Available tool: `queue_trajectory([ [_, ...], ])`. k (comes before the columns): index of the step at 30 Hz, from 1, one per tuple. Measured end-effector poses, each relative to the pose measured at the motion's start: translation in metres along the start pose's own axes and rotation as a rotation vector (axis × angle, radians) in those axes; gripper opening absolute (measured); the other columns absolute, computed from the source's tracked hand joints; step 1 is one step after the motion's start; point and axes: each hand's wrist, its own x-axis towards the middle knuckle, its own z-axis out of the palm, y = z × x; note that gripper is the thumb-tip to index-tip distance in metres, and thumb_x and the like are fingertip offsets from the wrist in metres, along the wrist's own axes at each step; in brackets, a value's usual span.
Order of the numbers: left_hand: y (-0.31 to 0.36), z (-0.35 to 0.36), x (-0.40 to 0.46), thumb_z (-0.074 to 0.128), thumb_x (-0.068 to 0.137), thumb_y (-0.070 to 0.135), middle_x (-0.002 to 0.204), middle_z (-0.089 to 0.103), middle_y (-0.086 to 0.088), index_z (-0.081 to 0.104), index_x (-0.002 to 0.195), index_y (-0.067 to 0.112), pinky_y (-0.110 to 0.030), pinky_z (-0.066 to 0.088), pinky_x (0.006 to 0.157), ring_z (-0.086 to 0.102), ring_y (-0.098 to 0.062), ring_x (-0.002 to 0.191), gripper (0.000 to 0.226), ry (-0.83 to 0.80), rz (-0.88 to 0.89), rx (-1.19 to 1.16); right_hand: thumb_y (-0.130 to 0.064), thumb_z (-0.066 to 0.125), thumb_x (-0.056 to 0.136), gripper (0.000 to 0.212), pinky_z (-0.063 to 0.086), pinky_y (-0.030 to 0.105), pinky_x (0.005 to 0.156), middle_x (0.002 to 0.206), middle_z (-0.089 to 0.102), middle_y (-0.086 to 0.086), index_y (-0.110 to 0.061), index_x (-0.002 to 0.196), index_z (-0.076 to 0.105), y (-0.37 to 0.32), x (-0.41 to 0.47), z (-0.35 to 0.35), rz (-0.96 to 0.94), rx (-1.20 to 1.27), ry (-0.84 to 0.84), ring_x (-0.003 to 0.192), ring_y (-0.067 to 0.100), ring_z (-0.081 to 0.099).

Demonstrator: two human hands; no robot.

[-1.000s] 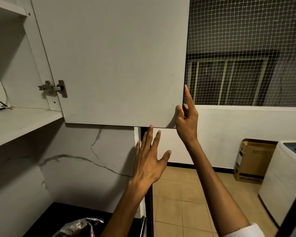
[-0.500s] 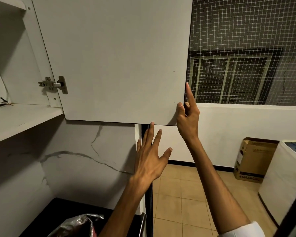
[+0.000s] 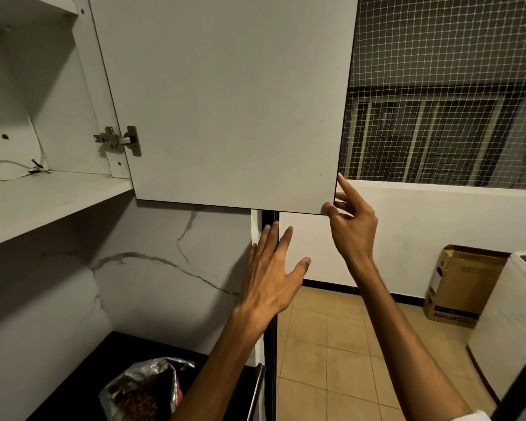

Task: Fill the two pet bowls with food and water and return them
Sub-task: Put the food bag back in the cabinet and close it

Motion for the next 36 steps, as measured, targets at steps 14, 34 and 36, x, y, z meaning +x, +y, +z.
queue_trajectory([
  [14,-0.020,-0.003,-0.061,0.047,0.099,0.063,0.173,0.000,0.011,0.016,0.164,0.037,-0.041,0.005,0.129,-0.008,-0.006,0.158,0.076,0.017,-0.098,-0.029,-0.022,0.072,0.096,0.038,0.056,0.035,0.100,0.148,0.060,-0.001,-0.034,0.131,0.072,0.012,-0.104,0.009,0.065,-0.082,-0.149,0.131,0.015,0.060],
  [34,-0.085,-0.040,-0.189,0.048,0.101,0.060,0.173,0.006,0.004,0.022,0.163,0.033,-0.045,0.008,0.129,-0.001,-0.012,0.159,0.073,0.008,-0.390,-0.014,-0.025,0.070,0.097,0.031,0.058,0.029,0.088,0.131,0.070,-0.012,-0.033,0.127,0.074,0.011,-0.251,0.053,0.188,-0.028,-0.514,0.115,0.006,0.065],
  [36,-0.093,-0.041,-0.200,0.047,0.100,0.061,0.173,0.006,0.004,0.021,0.163,0.033,-0.045,0.008,0.127,0.000,-0.013,0.159,0.074,-0.001,-0.430,-0.005,-0.026,0.070,0.096,0.032,0.059,0.034,0.090,0.132,0.069,-0.013,-0.033,0.127,0.074,0.011,-0.264,0.055,0.207,-0.029,-0.545,0.117,0.006,0.065],
])
